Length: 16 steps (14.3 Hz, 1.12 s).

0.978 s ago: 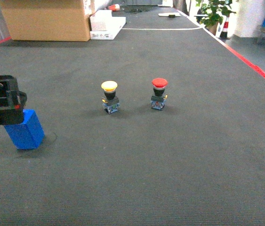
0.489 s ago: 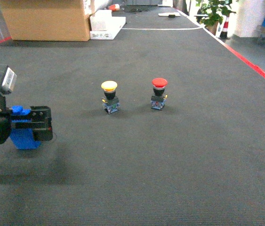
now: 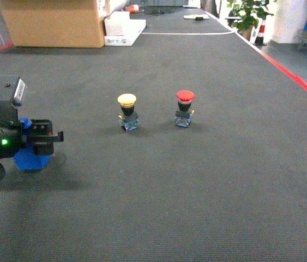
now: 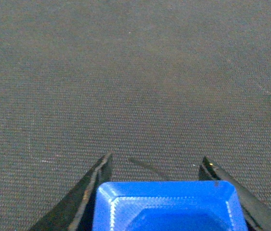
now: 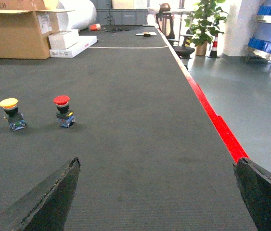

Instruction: Pick blue part to blue bin on bottom shelf

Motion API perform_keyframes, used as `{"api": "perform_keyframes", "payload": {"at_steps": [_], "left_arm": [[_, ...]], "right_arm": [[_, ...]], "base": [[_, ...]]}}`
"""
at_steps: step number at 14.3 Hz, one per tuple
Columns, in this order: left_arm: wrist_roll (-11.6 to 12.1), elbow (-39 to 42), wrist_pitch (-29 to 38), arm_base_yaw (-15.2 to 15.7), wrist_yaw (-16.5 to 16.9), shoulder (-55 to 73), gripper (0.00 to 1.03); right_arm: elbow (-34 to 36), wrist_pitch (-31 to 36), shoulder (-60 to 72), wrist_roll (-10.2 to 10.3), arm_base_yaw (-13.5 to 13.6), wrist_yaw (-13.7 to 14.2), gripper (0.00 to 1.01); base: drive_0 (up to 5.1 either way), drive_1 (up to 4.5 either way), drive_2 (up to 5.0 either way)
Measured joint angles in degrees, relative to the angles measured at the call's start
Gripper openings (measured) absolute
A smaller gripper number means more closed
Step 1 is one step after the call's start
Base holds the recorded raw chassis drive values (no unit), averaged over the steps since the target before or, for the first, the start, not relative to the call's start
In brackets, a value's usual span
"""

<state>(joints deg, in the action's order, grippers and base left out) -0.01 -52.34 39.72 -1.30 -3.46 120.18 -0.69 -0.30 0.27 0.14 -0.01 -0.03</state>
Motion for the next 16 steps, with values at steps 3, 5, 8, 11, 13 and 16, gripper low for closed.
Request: {"api": "perform_keyframes", "payload": {"at_steps": [3,5,8,11,13,16], "left_arm": [[-1.2,0.0,-0.7,0.1,0.3,-0.2,0.44],[-1.7,4.2,-0.1,0.1,0.5,-3.8,0.44],[-0.6,18.0,4.7,-1.6,-2.4,-22.8,0.43],[-1.7,28.7,-8.8,-3.8,-7.4,-51.3,0.43],[-2.1,30.7,-21.5,-7.3,-11.8,-72.2,0.43],[-1.3,31.1,-38.0,-15.5,-21.4,-94.7,0.43]], "right_arm": [[0.0,0.0,0.0,0.0,0.0,0.0,0.98],[0.0,0.0,0.0,0.0,0.0,0.0,0.98],[0.0,0.0,0.0,0.0,0.0,0.0,0.98],[0.0,0.0,0.0,0.0,0.0,0.0,0.98],[0.0,0.0,0.0,0.0,0.0,0.0,0.98],[0.0,0.0,0.0,0.0,0.0,0.0,0.98]], "base": [[0.0,0.0,0.0],[0.0,0.0,0.0],[0.0,0.0,0.0],[0.0,0.0,0.0],[0.0,0.0,0.0],[0.0,0.0,0.0]]}}
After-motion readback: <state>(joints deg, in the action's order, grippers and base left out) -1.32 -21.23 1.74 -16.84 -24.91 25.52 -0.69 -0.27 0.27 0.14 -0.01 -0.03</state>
